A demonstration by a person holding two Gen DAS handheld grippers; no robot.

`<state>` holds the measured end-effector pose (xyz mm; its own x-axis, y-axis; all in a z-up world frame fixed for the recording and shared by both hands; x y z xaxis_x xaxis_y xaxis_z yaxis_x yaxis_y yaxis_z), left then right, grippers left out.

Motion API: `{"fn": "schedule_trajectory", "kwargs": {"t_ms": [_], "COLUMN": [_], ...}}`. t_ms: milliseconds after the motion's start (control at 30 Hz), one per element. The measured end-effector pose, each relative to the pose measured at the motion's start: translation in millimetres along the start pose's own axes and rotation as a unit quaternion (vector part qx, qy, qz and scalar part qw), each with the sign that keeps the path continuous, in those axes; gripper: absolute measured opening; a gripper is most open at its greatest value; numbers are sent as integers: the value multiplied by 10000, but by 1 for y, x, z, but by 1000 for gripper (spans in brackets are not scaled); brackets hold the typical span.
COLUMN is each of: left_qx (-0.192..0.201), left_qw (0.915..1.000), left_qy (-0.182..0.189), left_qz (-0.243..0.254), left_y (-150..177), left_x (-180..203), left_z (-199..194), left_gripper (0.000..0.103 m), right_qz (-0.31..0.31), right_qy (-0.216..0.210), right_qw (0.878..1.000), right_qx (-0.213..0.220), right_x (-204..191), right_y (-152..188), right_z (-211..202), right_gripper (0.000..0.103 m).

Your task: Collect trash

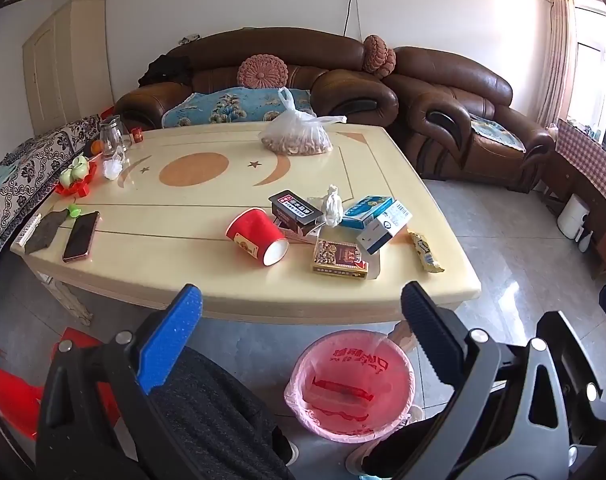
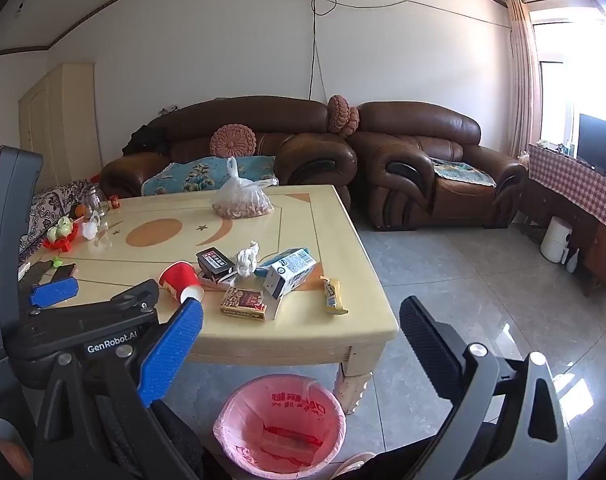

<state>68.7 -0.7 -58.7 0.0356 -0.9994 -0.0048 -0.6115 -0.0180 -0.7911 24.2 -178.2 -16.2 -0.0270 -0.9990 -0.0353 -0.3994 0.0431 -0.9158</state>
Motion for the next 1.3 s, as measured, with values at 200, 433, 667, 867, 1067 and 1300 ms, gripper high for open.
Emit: {"fn": "schedule_trajectory", "kwargs": {"t_ms": [200,433,667,867,1067,1300], "left_qx": [107,148,161,210,199,220], "left_qw": [9999,9999,9998,9997,9998,9997], "left_qy": [-34,-48,-52,-76,-69,-81], "left_qz": [-42,-50,-52,-37,-34,-28], "left_y": [-6,-8,-7,-8,-9,-9], "left_x": [-4,-6,-8,-11,-14,-13], "left_z": [-9,-10,-12,-15,-17,-18], "left_gripper": [97,97,97,97,97,97], "right_qz": [-23,-16,-31,-47,-43,-35], "right_qy": [9,-5,7,-7,-12,-32], "right_qw": [10000,10000,10000,10000,10000,10000], "right_qx": [-14,-15,-8,10,13,21], "right_x": [0,1,-3,-2,-2,-2], "right_y": [-1,0,0,-2,-1,-2], "right_z": [-2,-2,-4,-4,-3,-5], "right_gripper": [97,97,97,97,97,97]}}
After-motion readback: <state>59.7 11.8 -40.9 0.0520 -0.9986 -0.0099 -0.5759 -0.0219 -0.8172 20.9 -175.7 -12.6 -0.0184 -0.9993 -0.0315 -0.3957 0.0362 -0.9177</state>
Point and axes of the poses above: each gripper's, at about its wrist camera, not at the fingertips, and z roughly the way its jaws point, x to its right, y to its underside, the point moved 9 cm from there along z, roughly the way its jaws point, and after that the axes turned 3 degrees about x, right-handed, at the moved point
